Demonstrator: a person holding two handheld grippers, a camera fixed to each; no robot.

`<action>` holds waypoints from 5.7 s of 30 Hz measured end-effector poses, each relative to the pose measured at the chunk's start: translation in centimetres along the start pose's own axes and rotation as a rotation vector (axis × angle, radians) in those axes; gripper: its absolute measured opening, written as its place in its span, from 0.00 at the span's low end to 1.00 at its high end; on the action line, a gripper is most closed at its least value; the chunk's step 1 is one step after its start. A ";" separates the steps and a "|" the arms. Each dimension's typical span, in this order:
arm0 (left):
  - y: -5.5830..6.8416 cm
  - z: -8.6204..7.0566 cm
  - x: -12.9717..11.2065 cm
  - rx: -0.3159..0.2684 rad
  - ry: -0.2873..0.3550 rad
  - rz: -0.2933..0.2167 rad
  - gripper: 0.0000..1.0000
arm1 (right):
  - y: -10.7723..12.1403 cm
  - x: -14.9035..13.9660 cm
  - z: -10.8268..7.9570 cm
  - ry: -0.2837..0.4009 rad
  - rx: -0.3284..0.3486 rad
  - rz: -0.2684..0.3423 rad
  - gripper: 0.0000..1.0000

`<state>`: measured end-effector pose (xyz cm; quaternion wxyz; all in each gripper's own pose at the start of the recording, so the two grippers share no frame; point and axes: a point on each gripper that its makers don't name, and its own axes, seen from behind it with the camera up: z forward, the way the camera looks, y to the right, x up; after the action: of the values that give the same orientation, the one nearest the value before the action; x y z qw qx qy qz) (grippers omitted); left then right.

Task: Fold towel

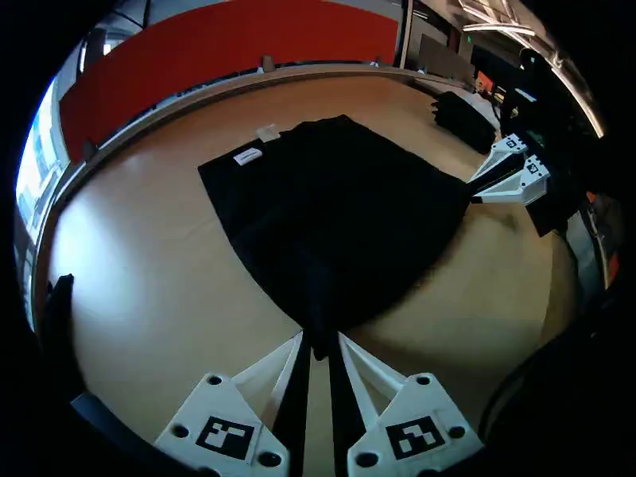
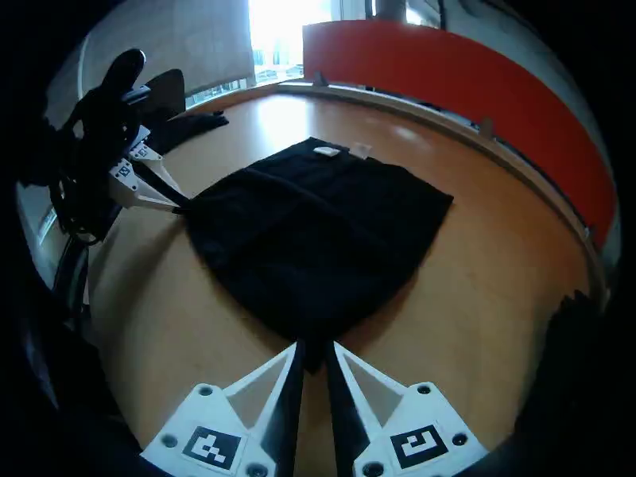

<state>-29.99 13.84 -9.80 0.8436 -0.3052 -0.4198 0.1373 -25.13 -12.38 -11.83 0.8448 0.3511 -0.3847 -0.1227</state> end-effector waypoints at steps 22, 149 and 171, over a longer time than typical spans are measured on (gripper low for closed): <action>0.9 -6.5 4.0 0.011 0.036 -0.080 0.15 | -1.2 5.7 -6.4 0.095 0.010 -0.022 0.19; -7.9 3.6 9.7 0.166 -0.005 -0.079 0.62 | 10.8 7.1 2.7 -0.079 -0.136 0.044 0.72; -8.4 2.8 9.5 0.183 0.005 -0.112 0.93 | 11.5 7.8 1.7 -0.038 -0.175 0.054 1.00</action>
<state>-26.64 13.10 2.73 0.8753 -0.2035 -0.4199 0.1270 -21.82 -8.68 1.24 0.8678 0.2630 -0.3978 -0.1395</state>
